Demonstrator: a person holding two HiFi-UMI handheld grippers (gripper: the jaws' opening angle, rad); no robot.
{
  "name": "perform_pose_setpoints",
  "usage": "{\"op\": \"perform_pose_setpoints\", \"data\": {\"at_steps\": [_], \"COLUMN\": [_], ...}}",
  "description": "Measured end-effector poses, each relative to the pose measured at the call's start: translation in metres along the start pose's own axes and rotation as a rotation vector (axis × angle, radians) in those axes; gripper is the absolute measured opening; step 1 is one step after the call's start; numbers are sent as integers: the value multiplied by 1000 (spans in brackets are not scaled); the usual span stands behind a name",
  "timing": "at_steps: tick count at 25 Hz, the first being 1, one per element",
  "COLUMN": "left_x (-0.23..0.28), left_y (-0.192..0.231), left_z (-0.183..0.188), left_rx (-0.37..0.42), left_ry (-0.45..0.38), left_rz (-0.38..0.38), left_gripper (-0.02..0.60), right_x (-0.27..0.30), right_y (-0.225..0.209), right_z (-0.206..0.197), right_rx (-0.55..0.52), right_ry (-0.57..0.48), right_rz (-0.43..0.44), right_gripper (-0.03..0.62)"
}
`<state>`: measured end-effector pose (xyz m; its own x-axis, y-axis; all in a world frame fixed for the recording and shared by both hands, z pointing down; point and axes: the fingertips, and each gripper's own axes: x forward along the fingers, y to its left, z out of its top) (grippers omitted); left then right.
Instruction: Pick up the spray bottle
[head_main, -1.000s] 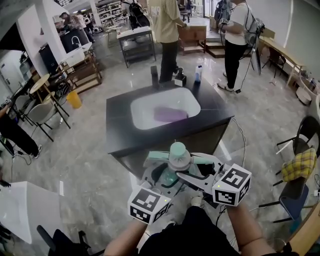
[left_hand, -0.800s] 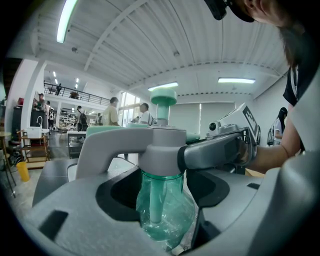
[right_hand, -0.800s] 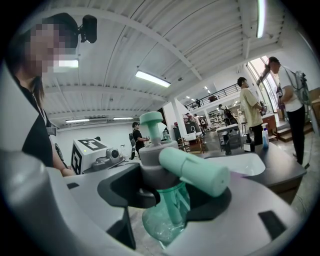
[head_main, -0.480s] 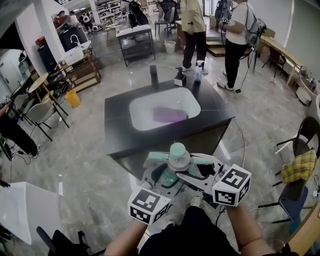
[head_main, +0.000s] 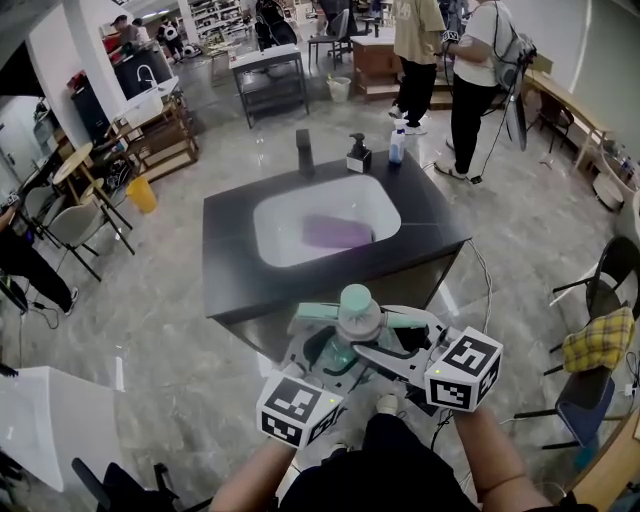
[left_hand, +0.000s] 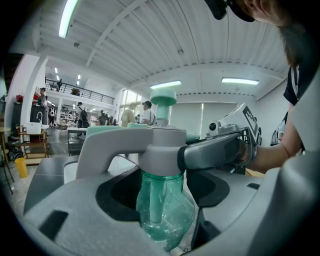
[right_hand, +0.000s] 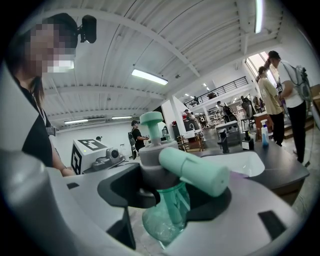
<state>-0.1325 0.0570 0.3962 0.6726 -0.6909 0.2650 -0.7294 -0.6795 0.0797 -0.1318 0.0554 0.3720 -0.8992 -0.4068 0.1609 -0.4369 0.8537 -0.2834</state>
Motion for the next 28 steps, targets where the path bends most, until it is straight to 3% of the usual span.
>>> {"op": "perform_pose_setpoints", "data": {"at_steps": [28], "left_x": [99], "left_y": [53], "left_z": [28], "left_rx": [11], "left_ry": [22], "left_rz": [31], "left_gripper": [267], "right_x": [18], "right_y": [-109], "right_z": [32], "right_rx": [1], "right_ry": [-5], "right_rz": [26], "right_gripper": [265]}}
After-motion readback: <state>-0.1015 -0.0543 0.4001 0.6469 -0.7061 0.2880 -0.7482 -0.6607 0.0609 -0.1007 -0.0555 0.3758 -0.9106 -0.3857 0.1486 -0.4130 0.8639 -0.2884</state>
